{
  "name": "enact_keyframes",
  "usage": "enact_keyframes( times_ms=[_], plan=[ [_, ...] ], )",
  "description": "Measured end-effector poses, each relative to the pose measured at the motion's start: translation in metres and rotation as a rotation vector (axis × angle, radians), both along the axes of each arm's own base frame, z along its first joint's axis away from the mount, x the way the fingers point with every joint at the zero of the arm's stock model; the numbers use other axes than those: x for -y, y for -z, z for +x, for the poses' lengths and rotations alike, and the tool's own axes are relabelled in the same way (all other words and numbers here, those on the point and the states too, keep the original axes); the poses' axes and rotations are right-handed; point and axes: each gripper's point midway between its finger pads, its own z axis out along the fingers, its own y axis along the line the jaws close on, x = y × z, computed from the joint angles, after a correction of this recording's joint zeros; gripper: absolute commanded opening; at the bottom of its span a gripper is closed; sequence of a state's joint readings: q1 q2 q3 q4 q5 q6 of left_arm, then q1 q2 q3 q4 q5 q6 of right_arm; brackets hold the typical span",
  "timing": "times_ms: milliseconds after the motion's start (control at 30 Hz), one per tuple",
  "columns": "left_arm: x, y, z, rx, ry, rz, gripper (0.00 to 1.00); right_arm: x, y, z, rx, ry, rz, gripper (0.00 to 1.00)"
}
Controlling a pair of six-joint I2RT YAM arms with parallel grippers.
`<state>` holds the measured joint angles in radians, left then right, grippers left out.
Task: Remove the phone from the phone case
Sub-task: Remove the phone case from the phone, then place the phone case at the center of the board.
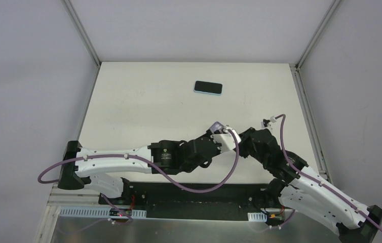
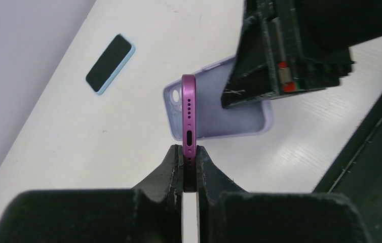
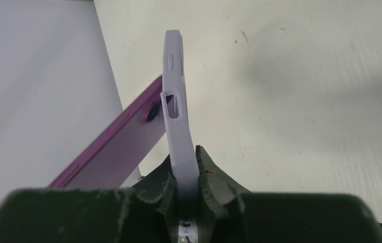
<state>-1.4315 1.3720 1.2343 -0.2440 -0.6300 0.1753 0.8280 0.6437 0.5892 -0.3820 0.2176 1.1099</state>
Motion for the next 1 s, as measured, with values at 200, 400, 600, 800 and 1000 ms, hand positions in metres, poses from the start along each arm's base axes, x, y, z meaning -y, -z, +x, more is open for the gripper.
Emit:
enact_keyframes(
  times_ms=[200, 400, 600, 800, 1000],
  plan=[
    [0.000, -0.020, -0.020, -0.008, 0.066, -0.065, 0.00, 0.005, 0.001, 0.006, 0.012, 0.036, -0.019, 0.00],
    [-0.009, -0.030, -0.019, 0.000, 0.058, -0.093, 0.00, 0.010, -0.001, 0.008, 0.030, 0.057, -0.023, 0.00],
    [-0.028, -0.029, -0.017, 0.021, 0.032, -0.093, 0.00, 0.022, -0.001, 0.008, 0.054, 0.080, -0.057, 0.00],
    [-0.072, -0.009, -0.004, 0.118, -0.048, -0.015, 0.00, 0.062, 0.001, 0.010, 0.118, 0.135, -0.217, 0.00],
    [-0.116, 0.039, 0.006, 0.177, -0.140, 0.065, 0.00, 0.097, 0.003, 0.031, 0.136, 0.293, -0.257, 0.00]
  ],
)
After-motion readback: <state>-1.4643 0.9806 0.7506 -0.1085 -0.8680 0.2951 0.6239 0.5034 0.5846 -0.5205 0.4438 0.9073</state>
